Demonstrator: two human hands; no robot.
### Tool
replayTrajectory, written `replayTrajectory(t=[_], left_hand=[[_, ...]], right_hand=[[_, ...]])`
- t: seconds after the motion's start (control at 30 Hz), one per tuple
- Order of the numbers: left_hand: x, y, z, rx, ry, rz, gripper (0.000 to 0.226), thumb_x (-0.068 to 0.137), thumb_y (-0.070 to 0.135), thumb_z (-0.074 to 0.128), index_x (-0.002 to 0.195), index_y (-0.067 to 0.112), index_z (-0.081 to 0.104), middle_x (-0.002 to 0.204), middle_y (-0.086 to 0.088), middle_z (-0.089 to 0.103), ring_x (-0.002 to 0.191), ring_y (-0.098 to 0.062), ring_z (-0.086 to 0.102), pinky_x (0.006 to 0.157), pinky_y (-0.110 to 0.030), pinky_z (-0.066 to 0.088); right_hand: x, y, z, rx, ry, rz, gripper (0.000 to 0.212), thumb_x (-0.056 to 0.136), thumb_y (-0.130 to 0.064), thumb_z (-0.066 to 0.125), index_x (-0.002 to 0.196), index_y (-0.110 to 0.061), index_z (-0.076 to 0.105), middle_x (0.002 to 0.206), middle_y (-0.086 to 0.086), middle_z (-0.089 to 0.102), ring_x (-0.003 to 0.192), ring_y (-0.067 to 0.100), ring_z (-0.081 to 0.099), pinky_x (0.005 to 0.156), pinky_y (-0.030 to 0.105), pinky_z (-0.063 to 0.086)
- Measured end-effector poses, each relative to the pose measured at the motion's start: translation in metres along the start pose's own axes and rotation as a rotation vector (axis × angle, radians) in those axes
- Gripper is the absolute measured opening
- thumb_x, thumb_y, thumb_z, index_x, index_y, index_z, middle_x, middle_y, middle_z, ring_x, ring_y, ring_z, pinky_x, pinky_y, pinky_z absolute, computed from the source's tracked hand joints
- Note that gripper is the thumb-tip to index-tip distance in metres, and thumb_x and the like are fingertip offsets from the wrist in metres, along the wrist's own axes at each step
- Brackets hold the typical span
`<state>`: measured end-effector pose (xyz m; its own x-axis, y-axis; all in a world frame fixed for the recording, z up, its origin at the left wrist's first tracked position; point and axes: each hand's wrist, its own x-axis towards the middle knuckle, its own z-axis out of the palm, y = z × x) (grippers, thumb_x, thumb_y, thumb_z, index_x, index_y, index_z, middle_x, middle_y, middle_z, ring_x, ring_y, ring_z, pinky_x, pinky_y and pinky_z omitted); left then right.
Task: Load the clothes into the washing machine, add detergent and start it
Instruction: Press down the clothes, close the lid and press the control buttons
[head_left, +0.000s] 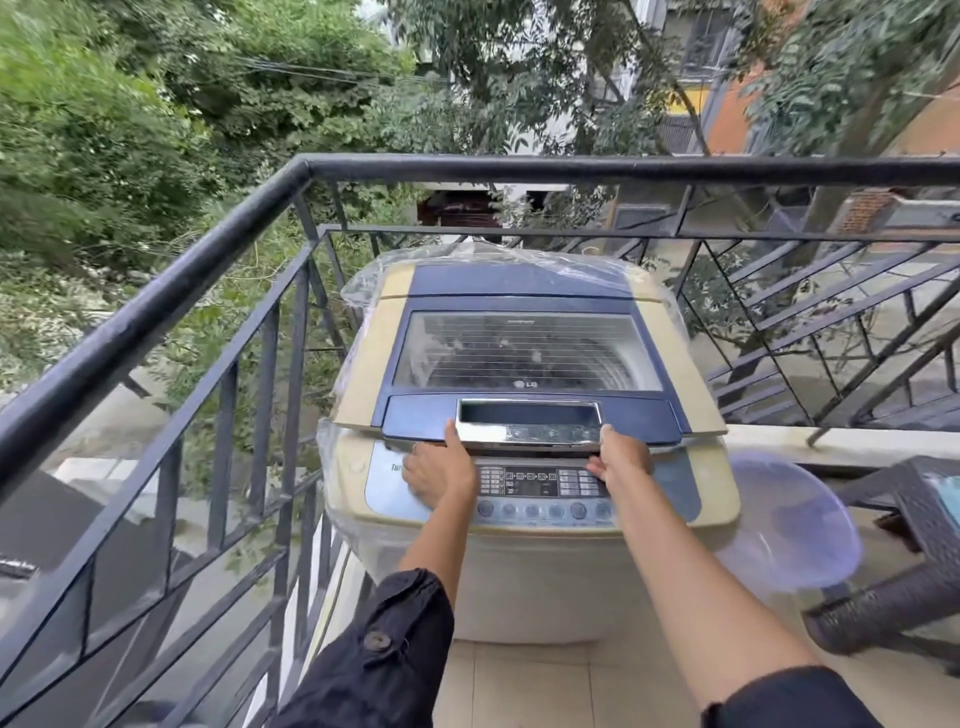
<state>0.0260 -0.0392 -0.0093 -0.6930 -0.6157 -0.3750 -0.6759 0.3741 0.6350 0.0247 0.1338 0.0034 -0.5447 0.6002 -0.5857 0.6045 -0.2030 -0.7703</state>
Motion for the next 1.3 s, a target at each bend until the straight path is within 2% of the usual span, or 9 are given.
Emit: replayTrajectory(t=[0.17,0.3,0.53,0.67,0.77,0.93,1.07,1.17,1.3], left_hand=[[0.003,-0.004,0.000,0.033,-0.002,0.044,0.072,0.093,0.058,0.034,0.120,-0.006,0.054,0.127,-0.023,0.054,0.118,-0.037,0.049,0.098,-0.046,0.042],[0.007,-0.005,-0.001,0.065,-0.031,0.055,0.070,0.093,0.058,0.034,0.116,-0.004,0.057,0.124,-0.022,0.056,0.115,-0.037,0.052,0.095,-0.045,0.043],[0.015,-0.008,-0.003,0.067,-0.083,0.064,0.068,0.092,0.057,0.039,0.114,-0.004,0.059,0.121,-0.022,0.060,0.113,-0.036,0.054,0.093,-0.043,0.044],[0.018,-0.009,-0.005,0.055,-0.112,0.063,0.063,0.093,0.052,0.044,0.118,-0.005,0.055,0.123,-0.022,0.059,0.117,-0.036,0.054,0.095,-0.042,0.044],[0.018,-0.010,-0.006,0.056,-0.119,0.072,0.052,0.093,0.043,0.049,0.118,-0.002,0.056,0.123,-0.021,0.059,0.116,-0.036,0.054,0.095,-0.042,0.045],[0.017,-0.014,-0.004,0.022,-0.081,0.097,0.036,0.091,0.033,0.056,0.108,0.002,0.062,0.115,-0.018,0.063,0.110,-0.035,0.056,0.092,-0.041,0.047],[0.007,-0.020,0.000,-0.038,-0.009,0.206,0.020,0.089,0.029,0.059,0.097,0.011,0.062,0.111,-0.012,0.063,0.109,-0.032,0.054,0.094,-0.041,0.042],[-0.001,-0.026,0.003,-0.021,0.031,0.363,0.020,0.090,0.025,0.055,0.105,0.013,0.058,0.115,-0.010,0.058,0.114,-0.030,0.049,0.094,-0.040,0.035],[-0.002,-0.036,0.006,-0.020,0.085,0.532,0.026,0.090,0.023,0.055,0.114,0.015,0.060,0.119,-0.006,0.057,0.115,-0.026,0.048,0.095,-0.037,0.031]], right_hand=[[0.002,0.002,-0.001,-0.170,0.006,-0.048,0.044,0.096,-0.032,0.044,0.064,-0.003,0.047,0.057,0.006,0.047,0.066,0.026,0.061,0.086,0.044,0.056],[0.008,0.004,0.000,-0.242,-0.035,-0.037,0.037,0.097,-0.032,0.038,0.086,0.000,0.050,0.060,0.010,0.048,0.055,0.026,0.058,0.082,0.042,0.058],[0.012,0.000,-0.003,-0.346,-0.068,0.024,0.038,0.098,-0.035,0.036,0.095,0.001,0.048,0.064,0.012,0.048,0.050,0.022,0.057,0.056,0.030,0.055],[0.011,0.003,-0.002,-0.368,-0.024,0.019,0.038,0.097,-0.033,0.044,0.099,0.003,0.055,0.065,0.011,0.047,0.049,0.022,0.055,0.064,0.033,0.058],[0.010,0.004,-0.001,-0.397,0.009,0.005,0.026,0.095,-0.015,0.049,0.105,0.007,0.058,0.071,0.013,0.053,0.048,0.021,0.055,0.059,0.033,0.058],[0.003,0.014,0.001,-0.458,0.099,-0.121,0.019,0.092,-0.008,0.048,0.092,0.004,0.063,0.069,0.013,0.062,0.058,0.026,0.064,0.070,0.037,0.059],[0.006,0.027,0.001,-0.454,0.171,-0.191,0.026,0.085,-0.017,0.049,0.097,-0.001,0.067,0.095,0.017,0.072,0.087,0.033,0.069,0.078,0.036,0.056],[-0.006,0.035,0.000,-0.428,0.247,-0.343,0.024,0.089,-0.014,0.047,0.091,-0.001,0.067,0.097,0.018,0.070,0.093,0.035,0.064,0.069,0.031,0.044],[-0.015,0.049,-0.005,-0.315,0.319,-0.574,0.021,0.089,-0.004,0.047,0.093,-0.005,0.068,0.100,0.015,0.069,0.096,0.033,0.062,0.080,0.033,0.045]])
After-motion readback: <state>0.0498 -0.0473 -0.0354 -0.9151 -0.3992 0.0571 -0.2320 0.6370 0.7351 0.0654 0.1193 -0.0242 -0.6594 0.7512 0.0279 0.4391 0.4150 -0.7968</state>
